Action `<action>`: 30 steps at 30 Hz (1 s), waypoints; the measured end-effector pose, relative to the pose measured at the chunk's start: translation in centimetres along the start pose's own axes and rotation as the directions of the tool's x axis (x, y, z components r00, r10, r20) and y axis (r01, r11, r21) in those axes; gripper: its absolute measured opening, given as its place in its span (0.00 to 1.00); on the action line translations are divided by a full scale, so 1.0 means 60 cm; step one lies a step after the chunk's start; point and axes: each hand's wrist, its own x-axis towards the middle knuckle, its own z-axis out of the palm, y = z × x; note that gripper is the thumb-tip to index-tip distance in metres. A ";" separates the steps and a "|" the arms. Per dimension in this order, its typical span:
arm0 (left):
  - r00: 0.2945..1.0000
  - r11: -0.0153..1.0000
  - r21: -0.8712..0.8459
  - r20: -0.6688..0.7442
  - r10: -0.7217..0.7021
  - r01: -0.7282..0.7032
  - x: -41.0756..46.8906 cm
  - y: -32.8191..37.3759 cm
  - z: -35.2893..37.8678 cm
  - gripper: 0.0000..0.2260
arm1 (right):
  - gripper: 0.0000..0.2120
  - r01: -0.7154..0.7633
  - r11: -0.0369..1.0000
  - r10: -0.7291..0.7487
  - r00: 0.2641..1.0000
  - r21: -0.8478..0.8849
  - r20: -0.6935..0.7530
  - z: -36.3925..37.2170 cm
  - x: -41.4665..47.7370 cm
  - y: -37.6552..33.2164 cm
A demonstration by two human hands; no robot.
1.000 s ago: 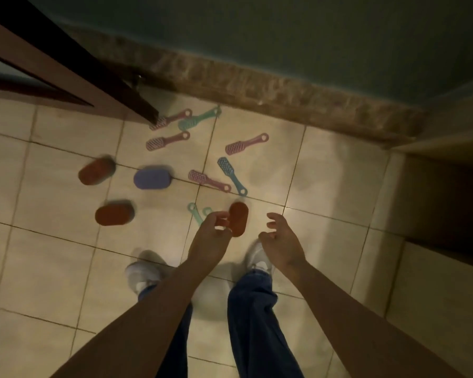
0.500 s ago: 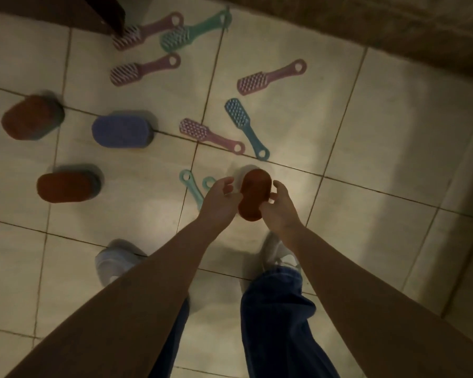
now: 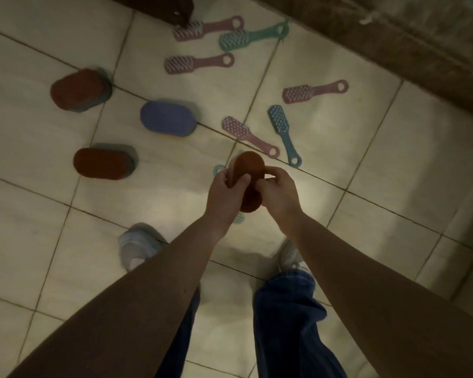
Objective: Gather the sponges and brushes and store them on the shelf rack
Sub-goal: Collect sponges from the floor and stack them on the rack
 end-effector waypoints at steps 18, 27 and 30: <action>0.931 0.919 -0.390 -0.353 -0.097 -0.052 0.113 -0.023 -0.274 0.15 | 0.15 0.582 0.567 -0.584 0.783 -0.583 0.214 0.278 0.109 -0.173; 0.928 0.937 -0.334 -0.372 -0.031 -0.102 0.138 -0.034 -0.283 0.16 | 0.40 0.516 0.308 -0.555 0.780 -0.799 0.290 0.296 0.153 -0.135; 0.920 0.938 -0.328 -0.391 -0.029 -0.110 0.117 -0.032 -0.277 0.17 | 0.38 0.526 0.469 -0.543 0.806 -0.710 0.238 0.280 0.125 -0.130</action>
